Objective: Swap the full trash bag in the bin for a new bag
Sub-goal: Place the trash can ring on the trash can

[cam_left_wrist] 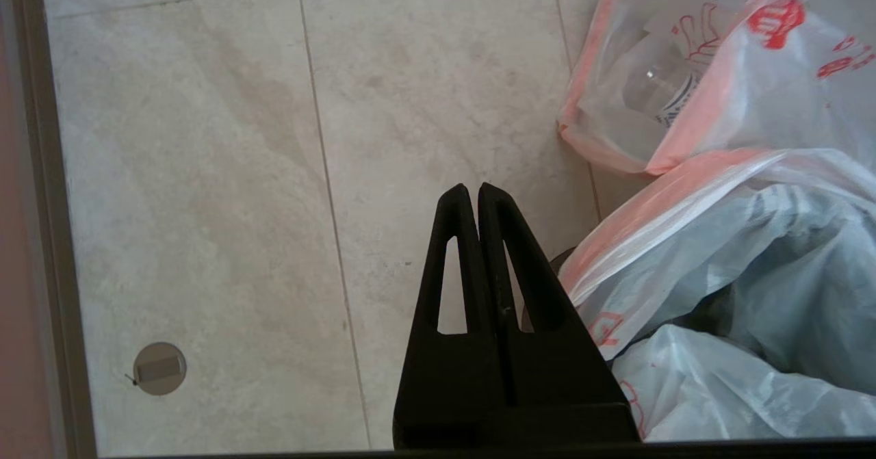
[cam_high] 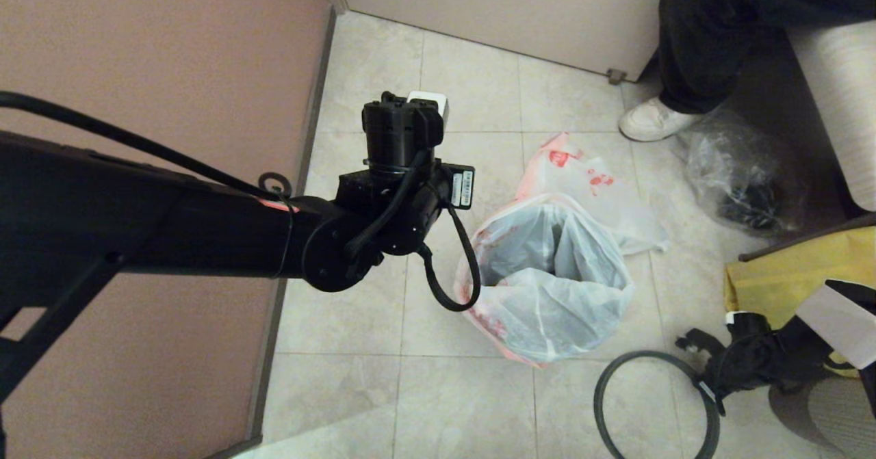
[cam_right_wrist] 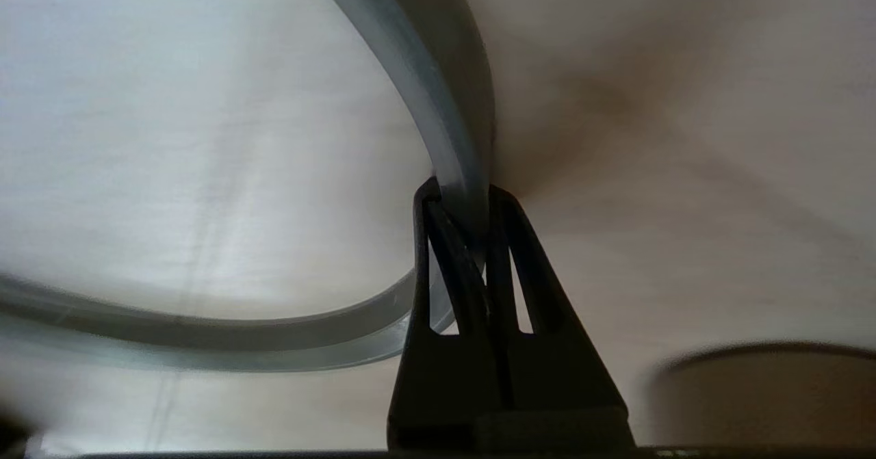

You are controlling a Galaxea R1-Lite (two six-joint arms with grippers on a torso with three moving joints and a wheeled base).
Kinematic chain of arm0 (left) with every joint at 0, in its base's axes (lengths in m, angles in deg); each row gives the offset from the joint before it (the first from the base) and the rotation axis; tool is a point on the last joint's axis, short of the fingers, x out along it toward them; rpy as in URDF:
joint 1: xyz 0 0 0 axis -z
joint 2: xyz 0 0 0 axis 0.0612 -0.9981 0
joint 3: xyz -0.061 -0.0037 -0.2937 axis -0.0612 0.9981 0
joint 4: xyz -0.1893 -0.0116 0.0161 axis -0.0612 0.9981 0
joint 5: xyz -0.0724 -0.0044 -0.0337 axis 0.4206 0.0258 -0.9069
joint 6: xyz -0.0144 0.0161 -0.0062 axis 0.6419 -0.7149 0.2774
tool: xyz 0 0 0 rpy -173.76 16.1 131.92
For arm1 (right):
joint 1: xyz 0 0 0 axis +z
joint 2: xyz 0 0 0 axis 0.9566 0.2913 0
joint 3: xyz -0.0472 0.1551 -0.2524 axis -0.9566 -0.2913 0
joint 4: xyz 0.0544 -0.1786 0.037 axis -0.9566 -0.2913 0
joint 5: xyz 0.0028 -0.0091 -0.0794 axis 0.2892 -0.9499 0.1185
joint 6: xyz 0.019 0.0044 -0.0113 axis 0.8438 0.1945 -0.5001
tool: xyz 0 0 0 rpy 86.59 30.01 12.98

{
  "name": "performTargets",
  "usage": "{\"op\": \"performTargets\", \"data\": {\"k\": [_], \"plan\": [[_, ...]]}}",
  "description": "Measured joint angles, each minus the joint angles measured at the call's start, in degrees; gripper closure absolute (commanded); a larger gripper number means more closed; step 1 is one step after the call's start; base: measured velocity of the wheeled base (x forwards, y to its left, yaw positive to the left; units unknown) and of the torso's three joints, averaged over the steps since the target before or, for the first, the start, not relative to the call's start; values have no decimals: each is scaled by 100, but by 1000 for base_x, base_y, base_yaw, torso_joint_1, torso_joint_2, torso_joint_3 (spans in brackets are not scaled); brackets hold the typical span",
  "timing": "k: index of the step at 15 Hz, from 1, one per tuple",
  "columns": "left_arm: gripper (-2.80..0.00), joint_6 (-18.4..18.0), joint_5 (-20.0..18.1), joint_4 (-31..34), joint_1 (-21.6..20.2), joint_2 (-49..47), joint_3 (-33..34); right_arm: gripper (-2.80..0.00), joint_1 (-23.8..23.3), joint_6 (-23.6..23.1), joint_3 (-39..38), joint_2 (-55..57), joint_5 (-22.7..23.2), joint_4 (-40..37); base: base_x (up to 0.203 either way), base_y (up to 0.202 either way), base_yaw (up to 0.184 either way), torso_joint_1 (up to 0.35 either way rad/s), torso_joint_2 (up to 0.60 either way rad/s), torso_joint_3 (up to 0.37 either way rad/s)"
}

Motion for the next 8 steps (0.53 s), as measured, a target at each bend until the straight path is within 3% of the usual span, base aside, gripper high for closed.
{"op": "performTargets", "data": {"k": [3,8], "plan": [[0,2,49,50,23,156,40,0,-11,522,-611,-454,82,5,0,0,0,0,0,0],[0,-166,135,176,43,622,300,0,5,2021,-1995,-1916,376,-6,0,0,0,0,0,0]]}}
